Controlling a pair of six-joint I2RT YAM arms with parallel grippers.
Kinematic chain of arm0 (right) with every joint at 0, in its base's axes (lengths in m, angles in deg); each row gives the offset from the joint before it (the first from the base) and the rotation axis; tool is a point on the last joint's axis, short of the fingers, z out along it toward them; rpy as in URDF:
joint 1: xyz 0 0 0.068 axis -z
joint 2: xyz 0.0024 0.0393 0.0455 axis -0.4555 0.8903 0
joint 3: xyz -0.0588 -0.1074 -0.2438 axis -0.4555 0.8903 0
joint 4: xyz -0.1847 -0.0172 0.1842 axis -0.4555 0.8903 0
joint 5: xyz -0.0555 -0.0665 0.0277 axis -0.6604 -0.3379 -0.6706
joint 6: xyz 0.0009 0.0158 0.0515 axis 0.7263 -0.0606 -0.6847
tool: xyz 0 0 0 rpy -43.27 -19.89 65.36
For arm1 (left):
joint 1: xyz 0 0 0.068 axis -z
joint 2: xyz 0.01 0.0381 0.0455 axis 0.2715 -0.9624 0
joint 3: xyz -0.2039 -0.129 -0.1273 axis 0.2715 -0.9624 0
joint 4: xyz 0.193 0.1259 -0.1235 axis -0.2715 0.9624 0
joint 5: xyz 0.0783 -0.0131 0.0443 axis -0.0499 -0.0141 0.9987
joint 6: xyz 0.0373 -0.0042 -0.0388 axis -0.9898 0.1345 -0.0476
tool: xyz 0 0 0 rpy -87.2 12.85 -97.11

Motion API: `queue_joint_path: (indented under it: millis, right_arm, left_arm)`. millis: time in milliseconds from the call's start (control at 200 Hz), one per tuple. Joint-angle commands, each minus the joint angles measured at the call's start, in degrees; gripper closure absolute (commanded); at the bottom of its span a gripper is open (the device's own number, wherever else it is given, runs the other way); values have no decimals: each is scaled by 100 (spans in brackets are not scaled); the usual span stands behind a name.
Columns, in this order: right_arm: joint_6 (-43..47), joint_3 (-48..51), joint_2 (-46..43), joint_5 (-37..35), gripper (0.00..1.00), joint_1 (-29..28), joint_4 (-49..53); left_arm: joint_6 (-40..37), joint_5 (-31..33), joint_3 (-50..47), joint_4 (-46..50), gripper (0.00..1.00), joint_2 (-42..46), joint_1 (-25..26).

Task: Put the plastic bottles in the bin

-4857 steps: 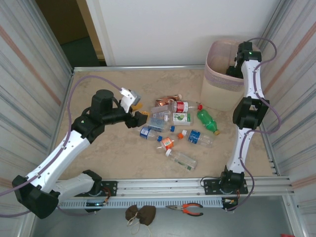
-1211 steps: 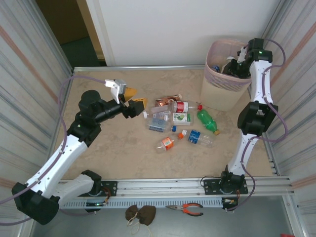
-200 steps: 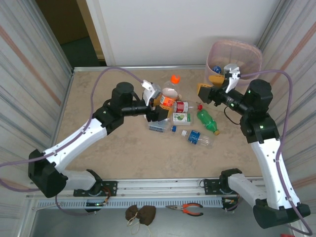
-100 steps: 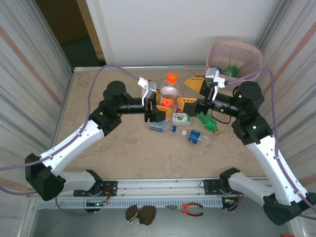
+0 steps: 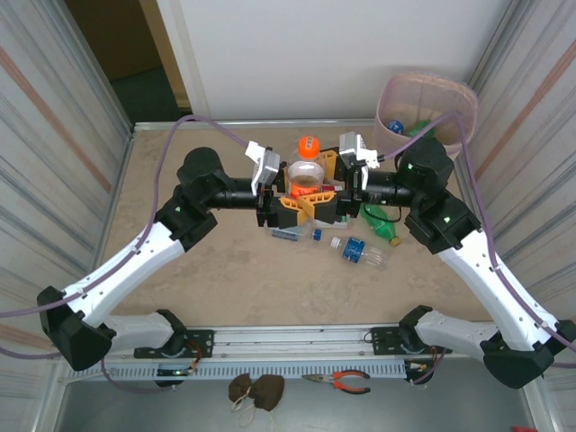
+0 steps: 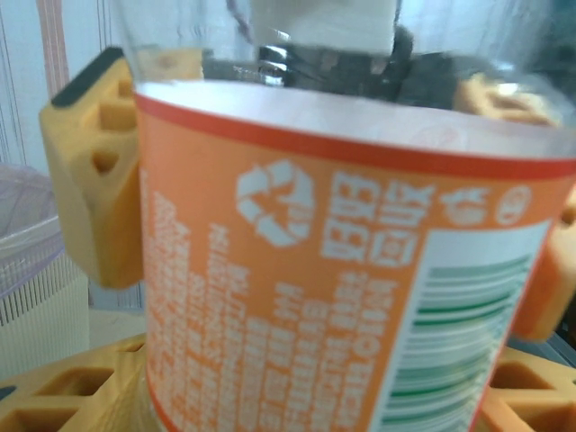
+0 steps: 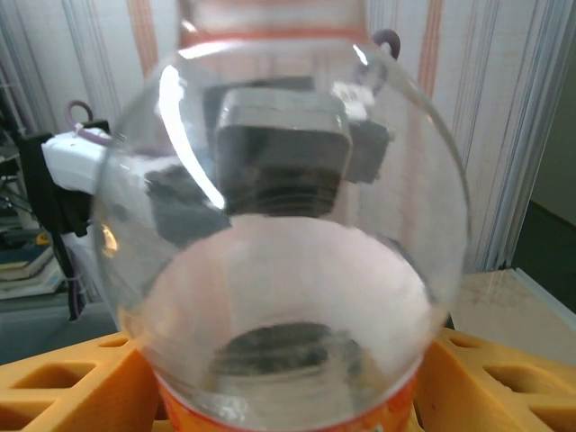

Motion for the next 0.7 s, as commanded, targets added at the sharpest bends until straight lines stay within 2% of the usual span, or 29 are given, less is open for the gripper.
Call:
queue_joint_path:
  millis: [0,491,621,691]
  right_arm:
    - [179,-246,7,23,34,-75,67]
    - [141,-315,30,-63,47,-150,0]
    - [61,-323,61,-164,49,-155,-70]
    - [69,-348,77,-274,50,-149,-64]
  left_arm:
    - [-155,-105,196,-193,47,157,28]
    - [-251,57,172,-65,46,164,35]
    - [-321,268,83,-2,40,264,36]
    - [-395,507,19,54,32,347,37]
